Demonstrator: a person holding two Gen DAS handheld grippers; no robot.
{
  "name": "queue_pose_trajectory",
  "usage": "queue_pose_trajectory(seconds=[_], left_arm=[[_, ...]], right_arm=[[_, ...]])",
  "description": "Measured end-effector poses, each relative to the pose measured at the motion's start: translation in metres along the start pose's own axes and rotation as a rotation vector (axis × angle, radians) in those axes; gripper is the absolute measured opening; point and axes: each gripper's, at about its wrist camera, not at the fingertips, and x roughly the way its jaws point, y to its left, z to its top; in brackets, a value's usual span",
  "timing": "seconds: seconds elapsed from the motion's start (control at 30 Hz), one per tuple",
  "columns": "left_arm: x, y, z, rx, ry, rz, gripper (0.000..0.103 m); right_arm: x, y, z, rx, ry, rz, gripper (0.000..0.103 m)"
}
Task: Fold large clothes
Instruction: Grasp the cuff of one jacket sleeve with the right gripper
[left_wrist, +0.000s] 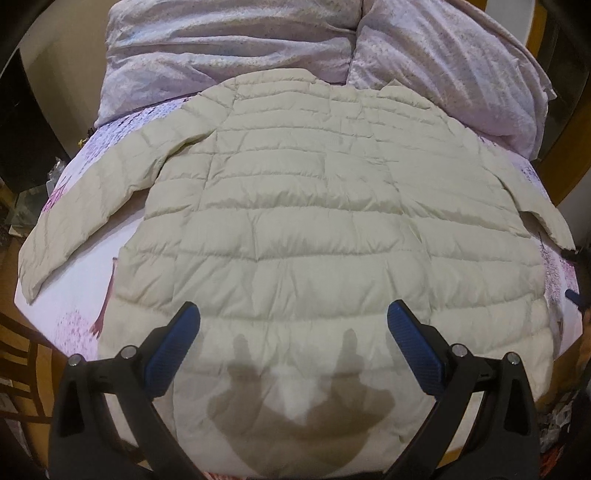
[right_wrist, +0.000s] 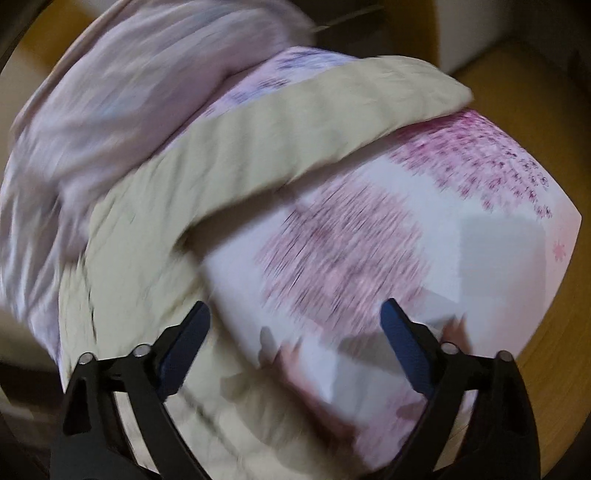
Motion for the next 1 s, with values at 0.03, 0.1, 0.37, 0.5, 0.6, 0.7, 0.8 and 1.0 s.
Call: queue_pose_trajectory(seconds=[0.03, 0.1, 0.37, 0.5, 0.6, 0.7, 0.8, 1.0], left_arm=[[0.003, -0.001, 0.003, 0.007, 0.004, 0.006, 0.101], [0.008, -0.004, 0.009, 0.022, 0.013, 0.018, 0.101], [0.020, -0.005, 0.022, 0.042, 0.033, 0.041, 0.101], [0.024, -0.002, 0.026, 0.038, 0.043, 0.055, 0.101], [0.026, 0.002, 0.028, 0.029, 0.046, 0.060, 0.101], [0.028, 0.008, 0.030, 0.016, 0.049, 0.064, 0.101], [0.029, 0.014, 0.033, 0.007, 0.049, 0.066, 0.101], [0.032, 0.022, 0.037, -0.012, 0.055, 0.066, 0.101]], right_arm=[[0.004, -0.010, 0.012, 0.052, -0.001, -0.004, 0.088], [0.010, -0.028, 0.032, 0.139, -0.005, -0.004, 0.084], [0.016, -0.084, 0.085, 0.409, -0.081, -0.001, 0.072], [0.014, -0.096, 0.098, 0.456, -0.112, 0.005, 0.070], [0.016, -0.099, 0.107, 0.465, -0.136, -0.002, 0.070], [0.023, -0.092, 0.115, 0.442, -0.151, -0.035, 0.069], [0.028, -0.089, 0.122, 0.423, -0.162, -0.057, 0.062], [0.035, -0.094, 0.127, 0.436, -0.155, -0.046, 0.021]])
